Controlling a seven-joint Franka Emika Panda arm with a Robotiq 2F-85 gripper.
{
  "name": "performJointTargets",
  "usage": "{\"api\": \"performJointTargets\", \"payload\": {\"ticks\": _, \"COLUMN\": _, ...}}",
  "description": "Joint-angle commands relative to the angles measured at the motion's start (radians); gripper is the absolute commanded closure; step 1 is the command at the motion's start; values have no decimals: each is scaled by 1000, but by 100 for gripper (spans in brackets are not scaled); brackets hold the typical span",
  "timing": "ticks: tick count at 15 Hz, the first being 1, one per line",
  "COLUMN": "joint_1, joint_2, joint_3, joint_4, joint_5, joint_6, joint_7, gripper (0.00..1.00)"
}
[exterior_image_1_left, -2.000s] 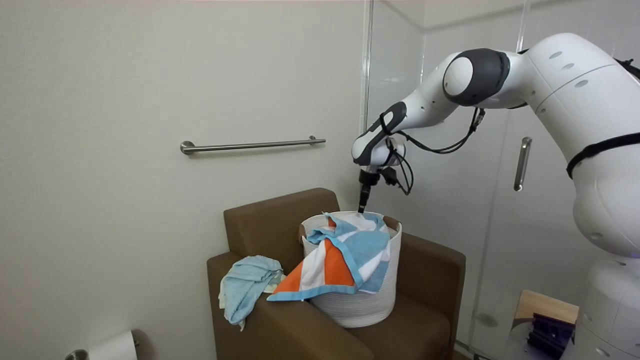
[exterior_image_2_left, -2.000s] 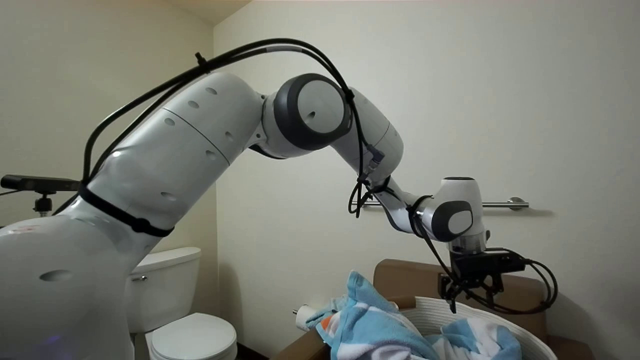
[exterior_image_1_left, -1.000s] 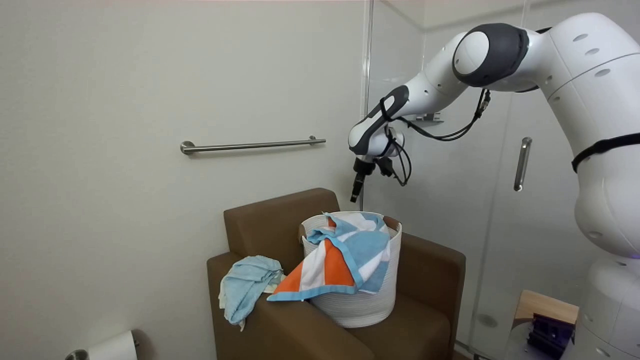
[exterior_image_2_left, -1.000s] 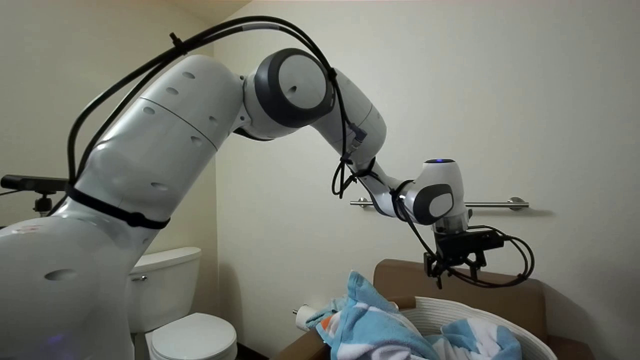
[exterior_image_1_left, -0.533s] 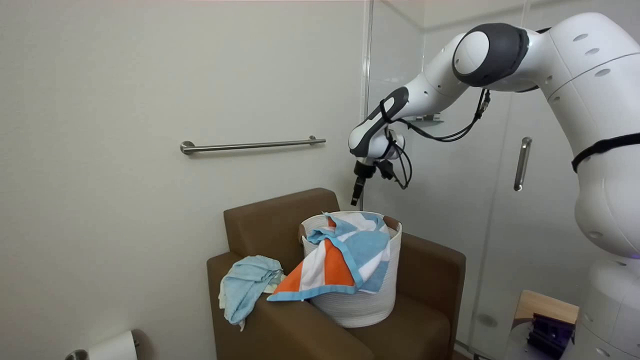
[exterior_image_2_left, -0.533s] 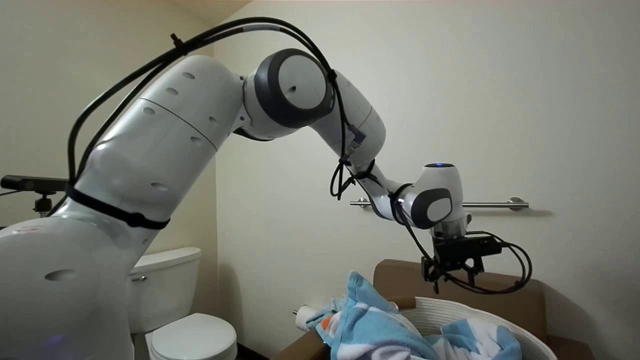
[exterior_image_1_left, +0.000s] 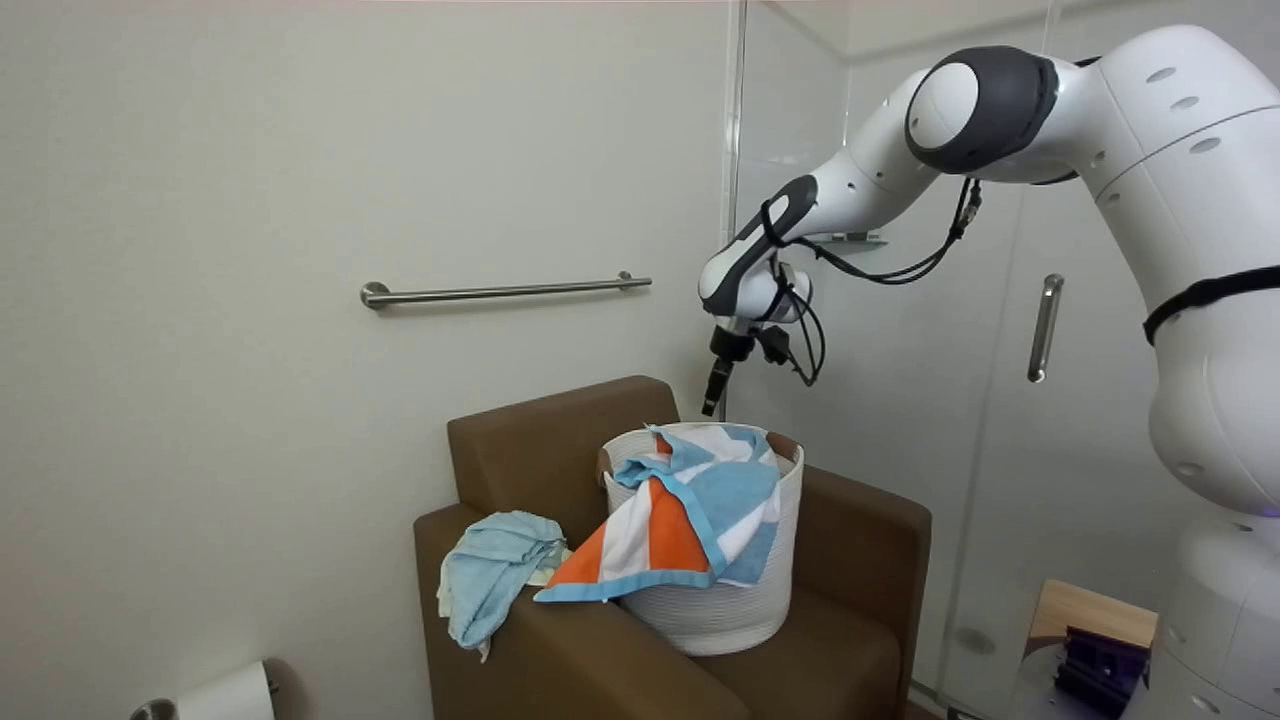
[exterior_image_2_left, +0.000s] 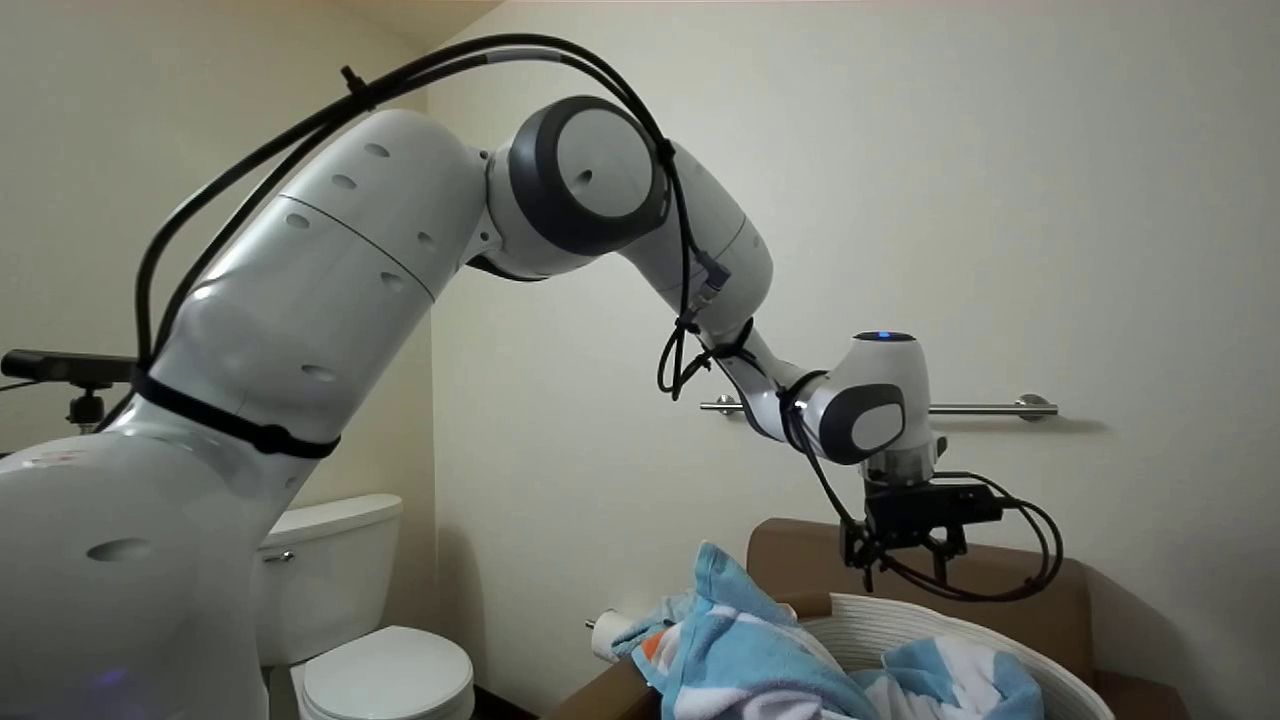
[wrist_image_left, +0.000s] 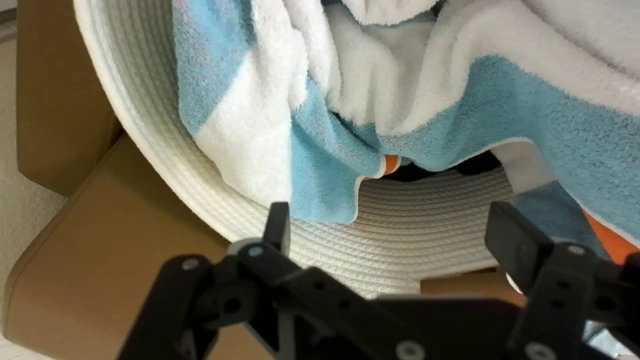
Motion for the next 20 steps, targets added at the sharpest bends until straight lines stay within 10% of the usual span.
{"api": "performJointTargets", "payload": {"ticks": 1, "joint_1": -25, "joint_2": -31, "joint_3": 8, "joint_4": -46, "joint_5": 44, "joint_6": 8, "joint_7": -71, "gripper": 0}}
{"api": "performJointTargets", "payload": {"ticks": 20, "joint_1": 9, "joint_2": -65, "joint_3": 5, "joint_4": -152, "joint_5": 38, "joint_6": 98, "joint_7": -89, "gripper": 0}}
